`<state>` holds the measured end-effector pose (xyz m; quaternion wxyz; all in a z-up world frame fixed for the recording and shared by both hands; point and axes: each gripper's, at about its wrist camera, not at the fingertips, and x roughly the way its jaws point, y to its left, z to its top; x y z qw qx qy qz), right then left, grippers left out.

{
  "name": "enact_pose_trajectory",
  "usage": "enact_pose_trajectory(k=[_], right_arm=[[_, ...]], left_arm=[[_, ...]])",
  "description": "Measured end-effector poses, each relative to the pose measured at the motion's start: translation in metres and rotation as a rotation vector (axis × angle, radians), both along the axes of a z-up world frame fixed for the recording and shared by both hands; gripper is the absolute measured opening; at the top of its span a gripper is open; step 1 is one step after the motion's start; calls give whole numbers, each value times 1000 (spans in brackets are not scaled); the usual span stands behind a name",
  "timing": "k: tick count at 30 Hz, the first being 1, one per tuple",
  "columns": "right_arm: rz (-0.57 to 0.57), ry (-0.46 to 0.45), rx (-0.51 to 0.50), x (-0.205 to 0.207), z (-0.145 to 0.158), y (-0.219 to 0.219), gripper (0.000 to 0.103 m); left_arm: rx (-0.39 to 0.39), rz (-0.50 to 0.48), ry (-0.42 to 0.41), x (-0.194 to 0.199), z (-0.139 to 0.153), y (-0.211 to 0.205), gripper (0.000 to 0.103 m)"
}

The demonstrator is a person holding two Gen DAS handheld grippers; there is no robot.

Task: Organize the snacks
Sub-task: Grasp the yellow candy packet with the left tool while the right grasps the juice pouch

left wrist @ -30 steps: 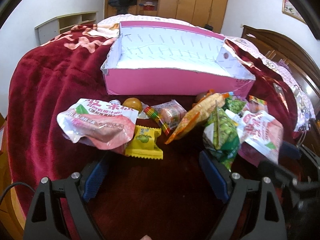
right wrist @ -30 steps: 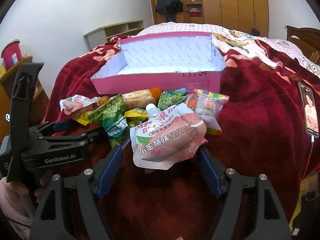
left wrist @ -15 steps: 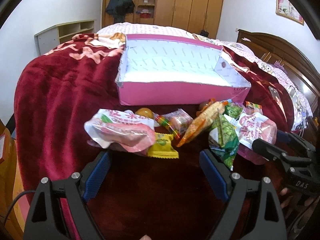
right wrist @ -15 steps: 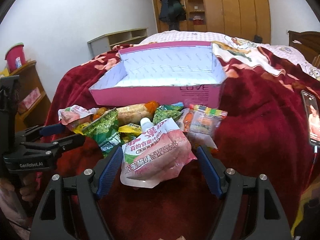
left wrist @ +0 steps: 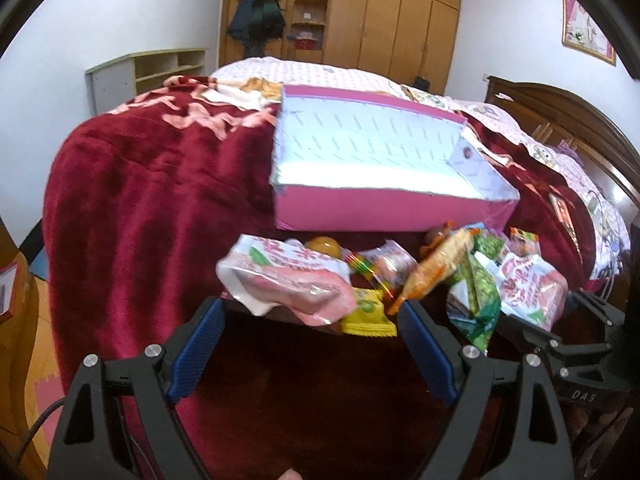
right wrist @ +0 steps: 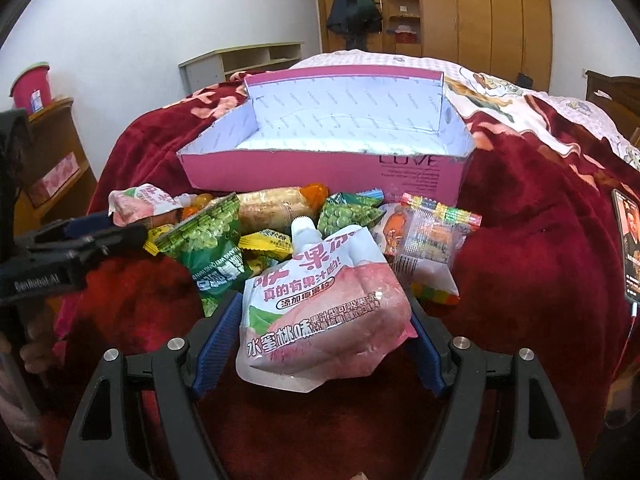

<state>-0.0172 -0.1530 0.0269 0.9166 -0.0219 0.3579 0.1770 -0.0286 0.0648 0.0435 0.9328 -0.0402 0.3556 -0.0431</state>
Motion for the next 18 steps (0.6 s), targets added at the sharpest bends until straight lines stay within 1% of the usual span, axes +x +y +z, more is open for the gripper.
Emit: enact_pose_trajectory(k=[5, 7, 8, 10, 11, 13, 15, 18], right_arm=[[-2, -1, 18, 0, 0, -3, 78], [-4, -5, 20, 0, 0, -2, 77], [-5, -6, 20, -1, 0, -2, 77], [-6, -8, 20, -1, 0, -3, 77], [-7, -9, 22, -1, 0, -3, 77], [-8, -8, 27, -1, -1, -3, 77], [-8, -8, 31, -1, -1, -3, 77], [-8, -7, 34, 0, -1, -4, 77]], left_arm=[[-19, -33, 16, -5, 2, -4, 77], [-34, -69, 32, -10, 2, -9, 70], [-42, -91, 38, -12, 2, -11, 68], [-49, -118, 46, -15, 1, -16, 60], [-52, -133, 51, -16, 1, -18, 58], [-53, -168, 55, -17, -2, -24, 51], [-38, -182, 49, -17, -4, -30, 48], [2, -182, 31, -10, -8, -38, 48]])
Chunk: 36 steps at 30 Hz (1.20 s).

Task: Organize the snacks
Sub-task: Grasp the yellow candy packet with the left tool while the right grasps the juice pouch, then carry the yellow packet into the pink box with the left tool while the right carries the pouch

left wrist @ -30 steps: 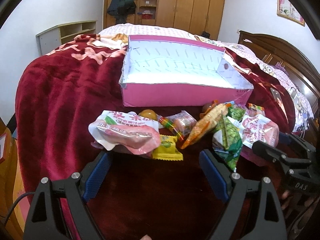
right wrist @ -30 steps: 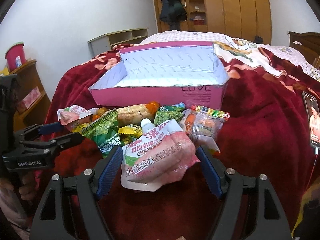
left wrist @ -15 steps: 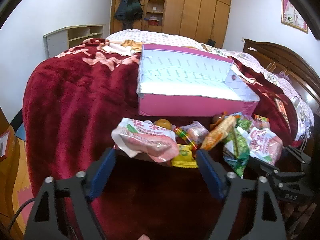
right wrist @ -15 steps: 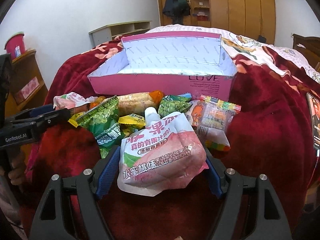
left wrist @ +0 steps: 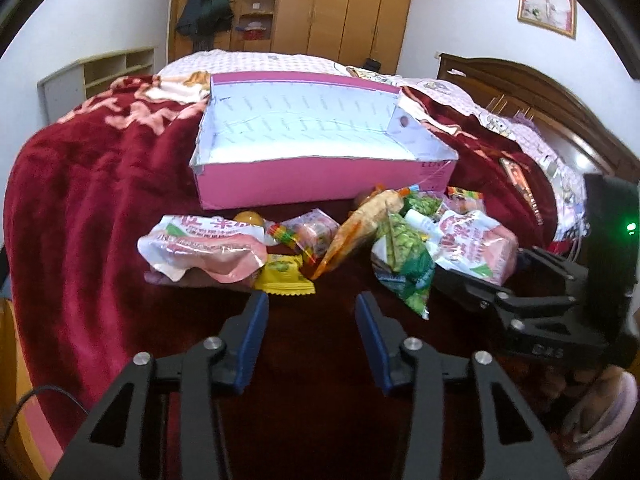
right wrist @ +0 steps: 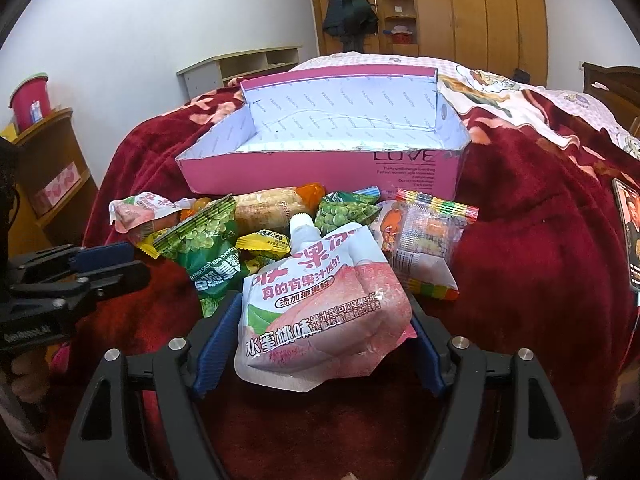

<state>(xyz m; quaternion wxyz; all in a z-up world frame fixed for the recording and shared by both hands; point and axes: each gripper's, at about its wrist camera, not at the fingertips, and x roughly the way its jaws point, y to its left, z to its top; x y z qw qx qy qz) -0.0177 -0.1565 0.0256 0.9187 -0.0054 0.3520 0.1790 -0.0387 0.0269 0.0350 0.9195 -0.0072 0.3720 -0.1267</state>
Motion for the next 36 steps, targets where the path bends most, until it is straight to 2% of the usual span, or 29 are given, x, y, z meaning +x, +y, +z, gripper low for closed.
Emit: enact_pose_trajectory(k=[3, 6, 11, 16, 18, 19, 27, 36], right_arm=[[0, 0, 1, 0, 0, 0, 77], [0, 1, 4, 0, -1, 0, 77], [0, 3, 9, 0, -2, -1, 77], [0, 3, 8, 0, -2, -1, 77], [0, 3, 9, 0, -2, -1, 77], [0, 3, 9, 0, -2, -1, 77], [-7, -9, 7, -2, 0, -2, 76], [-48, -82, 54, -15, 14, -14, 74]], left_arm=[[27, 39, -3, 9, -5, 0, 48], [11, 64, 17, 19, -10, 6, 48], [-14, 53, 42, 29, -14, 7, 48], [12, 43, 44, 34, -16, -1, 46], [25, 36, 36, 34, -16, -4, 34], [28, 32, 33, 33, -16, -5, 33], [1, 17, 10, 25, -12, -2, 32], [-11, -37, -48, -2, 5, -6, 32]])
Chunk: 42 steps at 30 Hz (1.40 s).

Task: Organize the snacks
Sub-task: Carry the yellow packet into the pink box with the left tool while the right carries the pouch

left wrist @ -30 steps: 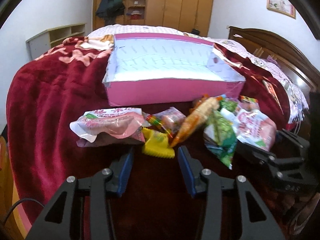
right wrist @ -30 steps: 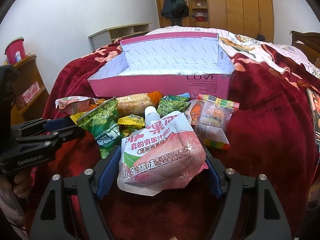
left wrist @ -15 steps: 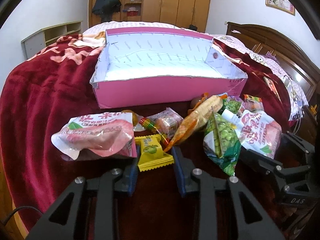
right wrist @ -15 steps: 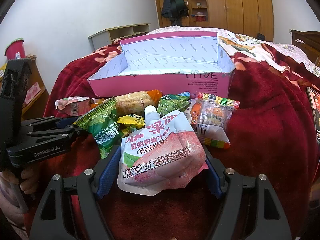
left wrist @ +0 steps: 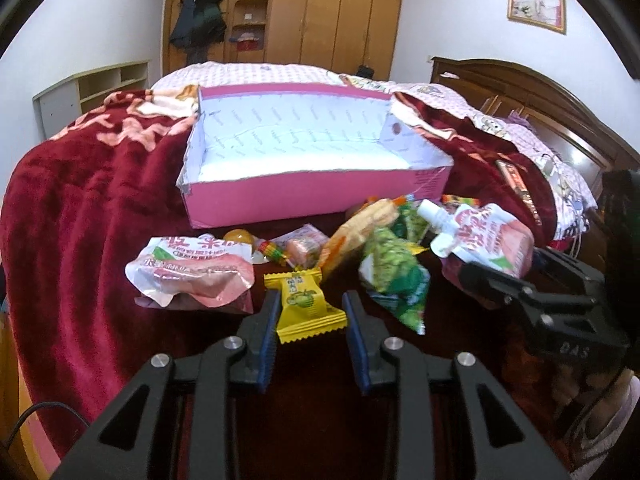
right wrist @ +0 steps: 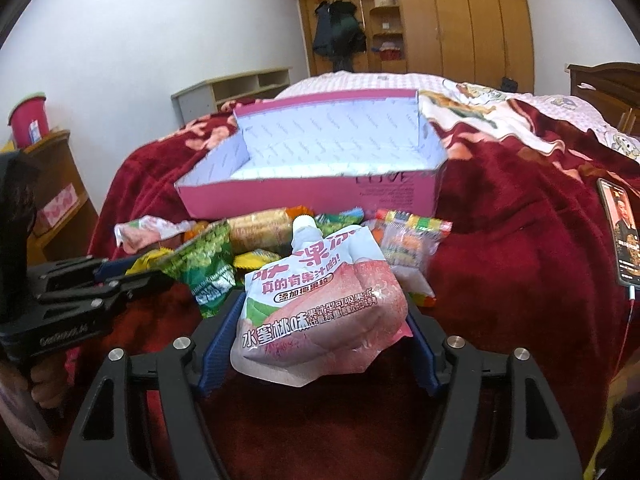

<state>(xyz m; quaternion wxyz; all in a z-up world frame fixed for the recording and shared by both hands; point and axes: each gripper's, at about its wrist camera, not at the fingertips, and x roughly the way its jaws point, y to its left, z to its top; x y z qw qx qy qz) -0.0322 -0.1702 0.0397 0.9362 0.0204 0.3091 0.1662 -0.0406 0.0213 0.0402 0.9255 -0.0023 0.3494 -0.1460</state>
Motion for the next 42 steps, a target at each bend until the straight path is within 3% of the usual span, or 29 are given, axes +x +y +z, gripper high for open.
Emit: enact_pose_trajectory(k=[17, 42], right_arm=[[46, -44, 53, -7, 21, 3, 73], [21, -113, 37, 55, 62, 7, 74]], left_arm=[[-42, -11, -73, -1, 32, -2, 32], [-41, 48, -149, 74, 68, -7, 32]])
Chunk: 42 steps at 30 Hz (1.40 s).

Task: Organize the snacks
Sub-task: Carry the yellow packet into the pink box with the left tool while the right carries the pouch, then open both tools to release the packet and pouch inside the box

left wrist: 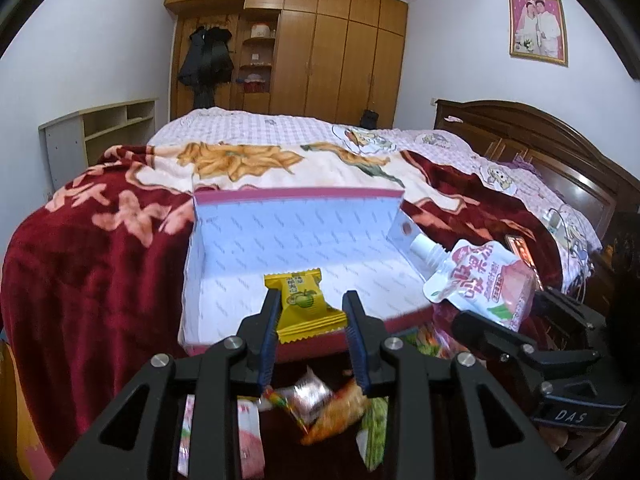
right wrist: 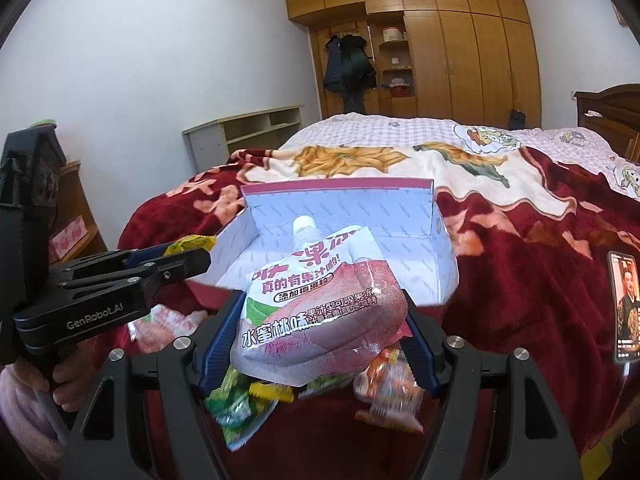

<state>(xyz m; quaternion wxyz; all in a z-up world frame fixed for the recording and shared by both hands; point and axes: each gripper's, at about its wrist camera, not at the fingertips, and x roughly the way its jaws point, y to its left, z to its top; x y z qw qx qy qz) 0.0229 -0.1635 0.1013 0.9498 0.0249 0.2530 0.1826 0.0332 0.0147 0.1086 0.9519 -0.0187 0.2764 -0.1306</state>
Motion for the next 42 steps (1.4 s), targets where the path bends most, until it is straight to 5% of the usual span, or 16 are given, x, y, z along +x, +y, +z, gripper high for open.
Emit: enact_pose_trajectory(k=[33, 37, 42], right_arm=[[-45, 96, -39, 100, -29, 11, 75], [-52, 110, -29, 102, -32, 10, 75], [-72, 119, -10, 104, -32, 5, 75]], left_arm=[[35, 89, 165, 96, -52, -13, 33], [32, 80, 178, 96, -53, -14, 47], [51, 74, 165, 94, -51, -17, 48]])
